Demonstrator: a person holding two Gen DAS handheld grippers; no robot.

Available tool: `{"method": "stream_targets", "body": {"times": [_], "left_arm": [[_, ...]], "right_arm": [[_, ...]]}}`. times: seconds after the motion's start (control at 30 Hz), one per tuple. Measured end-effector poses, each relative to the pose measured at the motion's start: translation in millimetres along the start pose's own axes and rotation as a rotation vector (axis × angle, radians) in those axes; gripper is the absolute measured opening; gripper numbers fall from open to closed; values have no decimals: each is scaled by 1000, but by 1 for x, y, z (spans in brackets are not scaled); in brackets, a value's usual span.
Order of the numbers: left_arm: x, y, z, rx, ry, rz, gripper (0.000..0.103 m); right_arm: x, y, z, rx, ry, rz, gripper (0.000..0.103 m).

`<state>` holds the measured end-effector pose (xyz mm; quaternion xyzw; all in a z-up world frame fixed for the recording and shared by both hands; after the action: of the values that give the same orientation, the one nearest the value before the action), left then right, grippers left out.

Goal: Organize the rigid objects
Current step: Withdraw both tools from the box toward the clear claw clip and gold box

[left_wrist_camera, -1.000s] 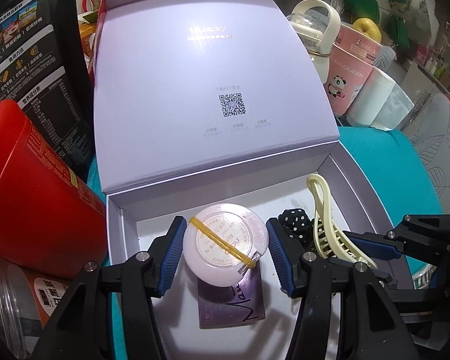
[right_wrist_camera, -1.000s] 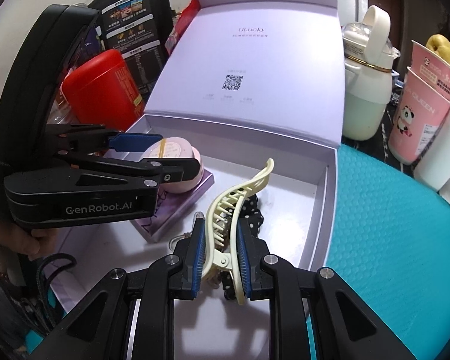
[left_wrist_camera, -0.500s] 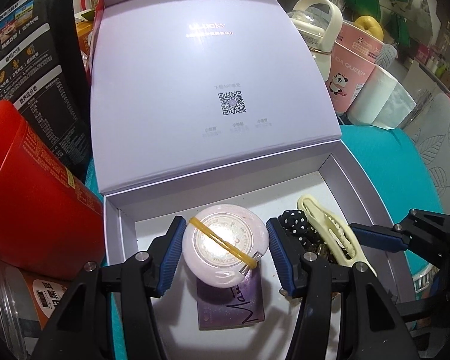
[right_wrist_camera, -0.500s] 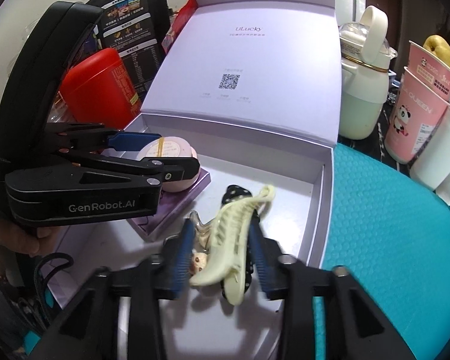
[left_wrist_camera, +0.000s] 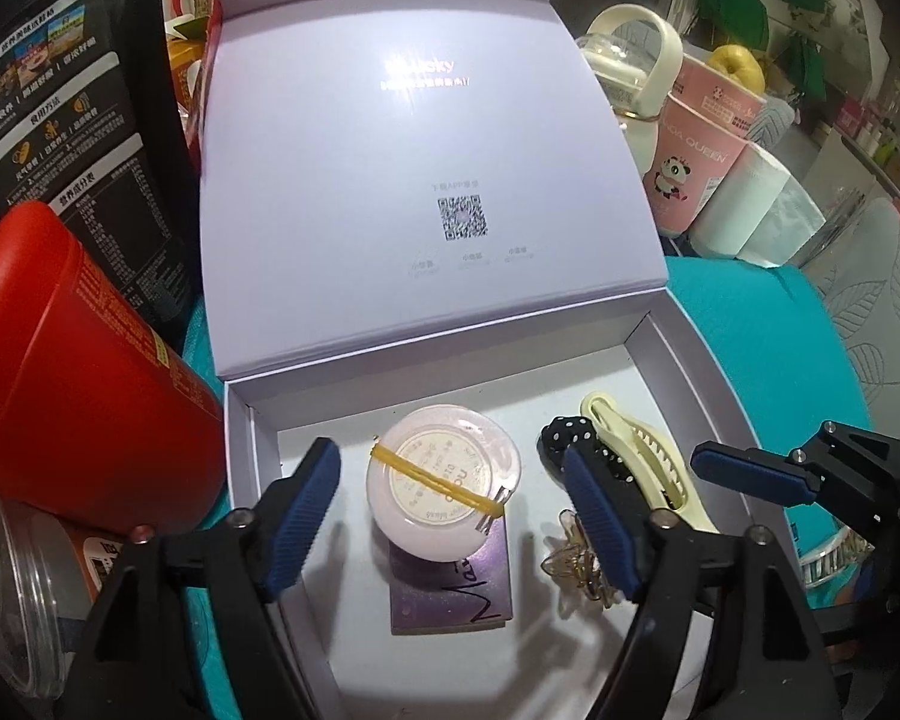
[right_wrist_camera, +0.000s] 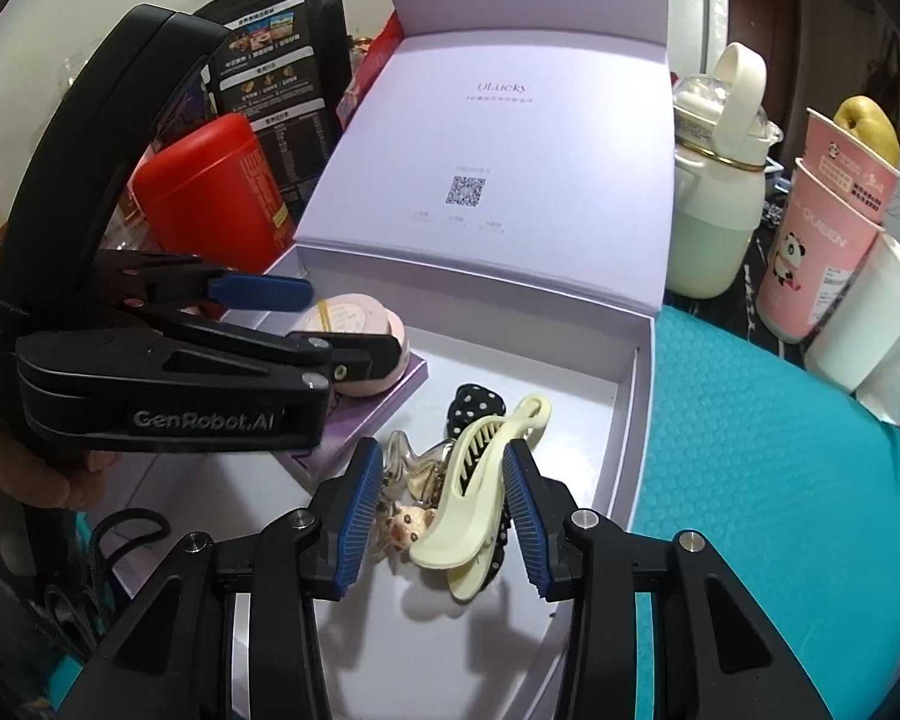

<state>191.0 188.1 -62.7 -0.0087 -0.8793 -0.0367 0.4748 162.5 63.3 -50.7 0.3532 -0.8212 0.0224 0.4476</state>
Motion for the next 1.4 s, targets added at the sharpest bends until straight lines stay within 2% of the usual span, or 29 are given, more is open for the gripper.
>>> {"method": "stream_targets", "body": {"times": [0.33, 0.57, 0.67, 0.77, 0.8, 0.9, 1.13, 1.23, 1.4], "left_arm": [[22, -6, -6, -15, -49, -10, 78], [51, -14, -12, -25, -107, -9, 78], [63, -16, -17, -30, -134, -21, 84], [76, -20, -20, -45, -157, -34, 95], [81, -22, -21, -52, -165, -45, 99], [95, -28, -22, -68, -189, -73, 99], [122, -46, -22, -100, -228, -65, 99], [134, -54, -20, -110, -245, -66, 99], [149, -67, -14, -115, -280, -64, 99]], "right_arm": [[31, -6, -1, -43, -46, -11, 42], [52, -8, -4, -60, -88, 13, 42], [64, -9, -6, -67, -113, 25, 42], [75, -8, -8, -68, -138, 35, 42], [80, -8, -8, -68, -147, 41, 42], [94, -9, -8, -66, -168, 53, 46], [131, -10, -4, -64, -230, 87, 58], [146, -11, 1, -65, -258, 111, 58], [168, -16, 10, -77, -289, 132, 67]]}}
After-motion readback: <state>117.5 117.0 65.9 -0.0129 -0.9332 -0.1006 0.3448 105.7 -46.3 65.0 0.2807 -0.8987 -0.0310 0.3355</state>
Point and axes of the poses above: each gripper's, at about its wrist camera, not at the fingertips, and x roughly against the way its jaws point, y to its left, z to its underside, the point moved 4 cm from there along -x, roughly the way its jaws point, and after that the axes turned 15 degrees about -x, right-handed, at the moved point
